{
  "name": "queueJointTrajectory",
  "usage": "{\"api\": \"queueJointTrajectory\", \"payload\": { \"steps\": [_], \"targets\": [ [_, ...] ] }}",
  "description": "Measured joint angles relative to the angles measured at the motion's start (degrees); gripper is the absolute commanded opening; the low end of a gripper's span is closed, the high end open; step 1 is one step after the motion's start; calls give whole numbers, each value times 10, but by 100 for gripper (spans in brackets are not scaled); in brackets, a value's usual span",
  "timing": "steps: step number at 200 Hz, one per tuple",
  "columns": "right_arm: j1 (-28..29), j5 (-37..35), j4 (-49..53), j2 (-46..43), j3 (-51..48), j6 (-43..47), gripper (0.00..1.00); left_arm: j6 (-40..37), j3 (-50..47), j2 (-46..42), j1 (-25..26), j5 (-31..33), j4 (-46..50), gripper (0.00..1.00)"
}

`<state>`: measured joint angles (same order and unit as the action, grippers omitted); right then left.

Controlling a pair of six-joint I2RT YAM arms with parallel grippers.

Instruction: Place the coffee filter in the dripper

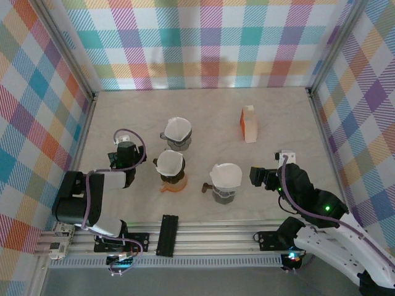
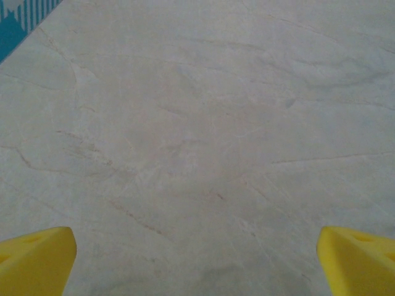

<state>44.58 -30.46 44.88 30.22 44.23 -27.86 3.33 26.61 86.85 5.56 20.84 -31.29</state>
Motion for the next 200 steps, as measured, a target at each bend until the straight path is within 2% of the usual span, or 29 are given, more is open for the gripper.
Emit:
{"api": "queueJointTrajectory", "payload": {
  "steps": [20, 35, 66, 87, 137, 172, 200],
  "targets": [
    [0, -15, 0, 1, 0, 0, 99, -2, -4, 2, -4, -24, -37, 100],
    [0, -26, -2, 2, 0, -3, 99, -4, -35, 10, -5, -34, -119, 100],
    [-2, -64, -42, 12, -16, 1, 99, -9, -44, 21, -3, -34, -126, 100],
    [-26, -86, -96, 56, -27, 25, 99, -13, -44, 22, -3, -34, -133, 100],
    [-169, -75, -299, 187, -89, 131, 99, -13, -44, 22, -3, -34, -142, 100],
    [-289, -10, -461, 266, -162, 208, 99, -13, -44, 22, -3, -34, -143, 100],
    [-343, 43, -561, 337, -196, 237, 99, -13, -44, 22, -3, -34, -144, 100]
  ]
}}
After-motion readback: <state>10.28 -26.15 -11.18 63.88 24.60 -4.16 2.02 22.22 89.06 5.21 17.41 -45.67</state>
